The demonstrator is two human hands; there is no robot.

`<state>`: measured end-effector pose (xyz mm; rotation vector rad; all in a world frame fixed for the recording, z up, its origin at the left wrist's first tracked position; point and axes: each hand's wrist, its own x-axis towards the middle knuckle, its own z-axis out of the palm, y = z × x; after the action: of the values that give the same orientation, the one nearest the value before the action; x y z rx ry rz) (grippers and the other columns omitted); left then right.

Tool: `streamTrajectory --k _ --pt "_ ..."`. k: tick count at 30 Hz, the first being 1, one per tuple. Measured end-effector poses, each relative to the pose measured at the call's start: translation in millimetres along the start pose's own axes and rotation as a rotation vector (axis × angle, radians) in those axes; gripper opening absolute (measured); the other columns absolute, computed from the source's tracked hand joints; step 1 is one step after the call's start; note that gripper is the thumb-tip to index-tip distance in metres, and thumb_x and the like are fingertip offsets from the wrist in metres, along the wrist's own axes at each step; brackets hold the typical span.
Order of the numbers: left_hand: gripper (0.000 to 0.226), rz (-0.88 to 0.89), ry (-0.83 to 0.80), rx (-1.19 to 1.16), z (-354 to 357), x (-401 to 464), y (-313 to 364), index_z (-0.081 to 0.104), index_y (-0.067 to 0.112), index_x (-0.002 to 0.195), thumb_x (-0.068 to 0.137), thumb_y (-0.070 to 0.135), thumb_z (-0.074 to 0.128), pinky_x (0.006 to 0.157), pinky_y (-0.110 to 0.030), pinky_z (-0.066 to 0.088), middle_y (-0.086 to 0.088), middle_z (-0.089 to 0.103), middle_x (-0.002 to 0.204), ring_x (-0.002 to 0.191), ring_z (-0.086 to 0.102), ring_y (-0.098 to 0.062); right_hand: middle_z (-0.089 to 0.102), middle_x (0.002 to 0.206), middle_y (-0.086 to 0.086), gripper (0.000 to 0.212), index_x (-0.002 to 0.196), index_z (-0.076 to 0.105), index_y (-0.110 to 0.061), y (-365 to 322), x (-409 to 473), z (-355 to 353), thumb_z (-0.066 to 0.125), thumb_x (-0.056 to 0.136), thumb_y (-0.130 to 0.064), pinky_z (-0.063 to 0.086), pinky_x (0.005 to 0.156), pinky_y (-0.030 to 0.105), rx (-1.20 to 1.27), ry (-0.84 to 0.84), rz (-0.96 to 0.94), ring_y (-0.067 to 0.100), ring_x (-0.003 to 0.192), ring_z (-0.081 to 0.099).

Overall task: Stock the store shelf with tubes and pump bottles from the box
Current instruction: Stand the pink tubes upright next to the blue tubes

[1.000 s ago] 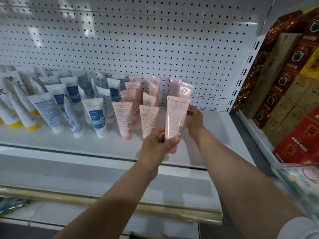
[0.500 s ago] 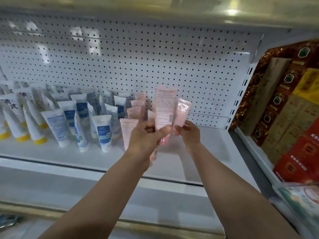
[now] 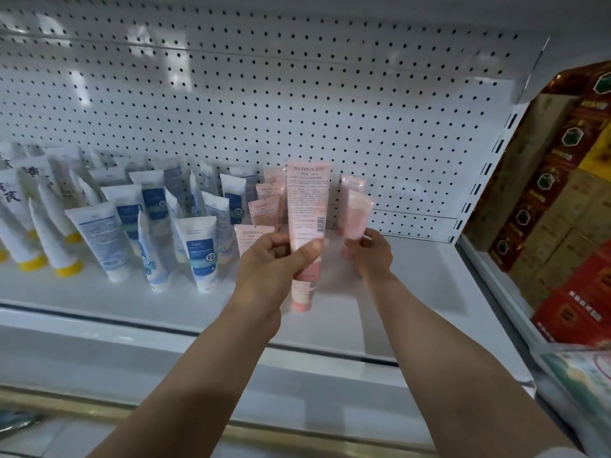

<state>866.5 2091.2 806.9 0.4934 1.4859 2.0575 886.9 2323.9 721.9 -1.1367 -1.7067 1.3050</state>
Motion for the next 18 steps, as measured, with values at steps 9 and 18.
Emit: streamTrajectory --k 9,18 --pt "0.060 0.018 0.015 -0.007 0.7 -0.9 1.8 0.064 0.005 0.110 0.057 0.025 0.082 0.080 -0.032 0.057 -0.011 0.075 0.102 0.097 0.071 -0.027 0.074 0.101 -0.003 0.026 0.102 0.061 -0.032 0.1 11.3 9.3 0.073 0.084 -0.019 0.046 0.082 0.023 -0.047 -0.056 -0.018 0.017 0.095 0.068" --pt "0.038 0.027 0.004 0.002 19.6 -21.5 3.5 0.064 0.004 0.110 0.077 0.010 0.080 0.068 -0.025 0.054 -0.011 0.075 0.099 0.082 0.072 -0.018 0.061 0.117 -0.004 0.075 0.139 0.048 -0.023 -1.7 -8.5 -14.1 0.085 0.075 -0.034 0.047 0.101 0.033 0.024 -0.129 0.132 0.017 0.103 0.060"
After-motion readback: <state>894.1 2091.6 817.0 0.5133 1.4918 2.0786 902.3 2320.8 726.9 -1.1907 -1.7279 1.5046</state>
